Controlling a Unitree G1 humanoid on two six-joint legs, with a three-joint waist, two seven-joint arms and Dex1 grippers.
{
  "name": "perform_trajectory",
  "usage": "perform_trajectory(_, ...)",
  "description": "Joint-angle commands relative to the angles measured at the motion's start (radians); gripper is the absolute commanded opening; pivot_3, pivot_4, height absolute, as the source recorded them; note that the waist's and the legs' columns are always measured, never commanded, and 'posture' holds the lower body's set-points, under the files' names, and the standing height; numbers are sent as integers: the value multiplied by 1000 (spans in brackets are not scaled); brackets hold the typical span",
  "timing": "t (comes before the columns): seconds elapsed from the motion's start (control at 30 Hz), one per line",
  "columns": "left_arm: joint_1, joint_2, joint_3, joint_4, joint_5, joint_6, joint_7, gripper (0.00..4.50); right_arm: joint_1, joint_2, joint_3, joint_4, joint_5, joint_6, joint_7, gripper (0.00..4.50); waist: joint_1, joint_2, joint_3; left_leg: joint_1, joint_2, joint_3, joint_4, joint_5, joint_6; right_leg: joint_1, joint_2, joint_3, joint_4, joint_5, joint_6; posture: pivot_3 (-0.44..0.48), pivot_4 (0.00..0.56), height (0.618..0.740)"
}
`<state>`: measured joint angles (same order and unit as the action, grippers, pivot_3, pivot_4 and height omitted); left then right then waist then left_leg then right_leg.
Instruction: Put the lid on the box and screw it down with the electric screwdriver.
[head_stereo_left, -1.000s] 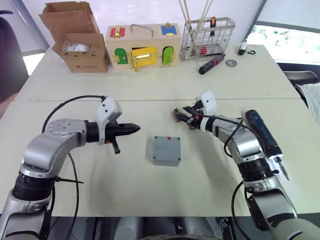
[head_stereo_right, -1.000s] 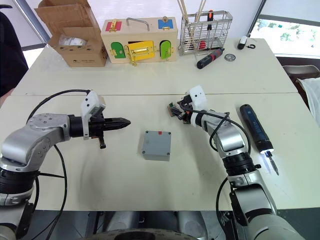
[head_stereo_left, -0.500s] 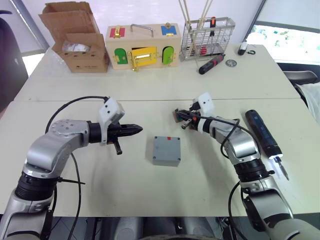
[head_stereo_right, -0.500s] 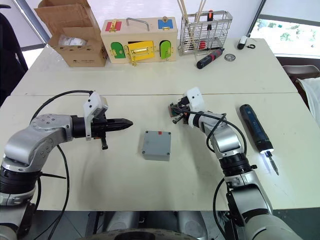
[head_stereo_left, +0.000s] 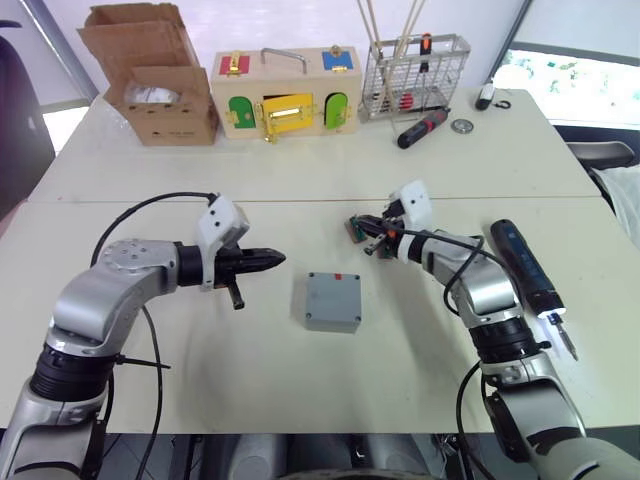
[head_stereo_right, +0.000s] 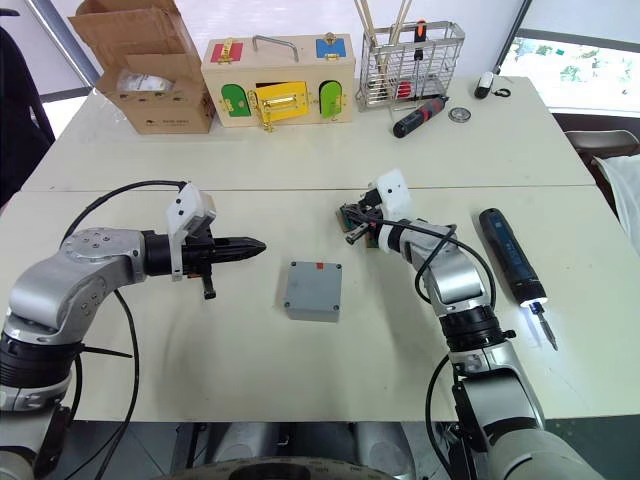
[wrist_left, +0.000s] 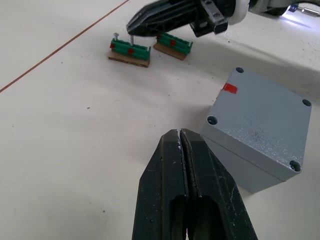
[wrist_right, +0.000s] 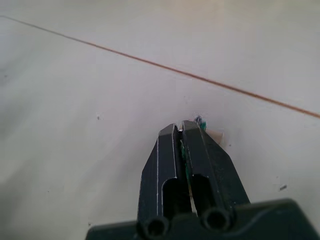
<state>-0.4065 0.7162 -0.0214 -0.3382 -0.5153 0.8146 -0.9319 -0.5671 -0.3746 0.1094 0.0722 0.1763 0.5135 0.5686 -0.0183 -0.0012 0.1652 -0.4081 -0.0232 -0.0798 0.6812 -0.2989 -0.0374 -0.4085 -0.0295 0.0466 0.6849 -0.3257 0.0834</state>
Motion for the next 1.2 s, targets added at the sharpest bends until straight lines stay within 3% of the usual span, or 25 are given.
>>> perform_trajectory(0.03,-14,-1,6,-27,-17,-23,-5,0,-21,-8,-42,-87,34,2,12,60,0,0,0,0,0,0,0,0,0,0,0,0,0,0,0,0,150,740)
perform_trajectory(0.23,-41,-4,-17,-31,-27,-32,-38,0,-4,-44,-118,-287,121,110,28,60,5,0,0,0,0,0,0,0,0,0,0,0,0,0,0,0,150,740)
perform_trajectory(0.37,-41,40,-48,-94,-55,-34,-117,0,93,-146,-180,-560,279,299,85,60,6,0,0,0,0,-1,0,0,0,0,-1,0,0,0,0,0,150,740)
perform_trajectory(0.57,-53,72,-120,-118,-24,-77,-172,0,217,-211,-181,-753,394,423,74,60,4,0,0,0,0,-1,-1,-3,6,1,0,0,0,0,0,0,150,740)
perform_trajectory(1.2,-84,79,-156,-58,8,-121,-215,0,316,-237,-83,-770,374,400,8,60,5,0,0,0,0,-1,1,-3,6,2,0,0,0,0,0,0,150,740)
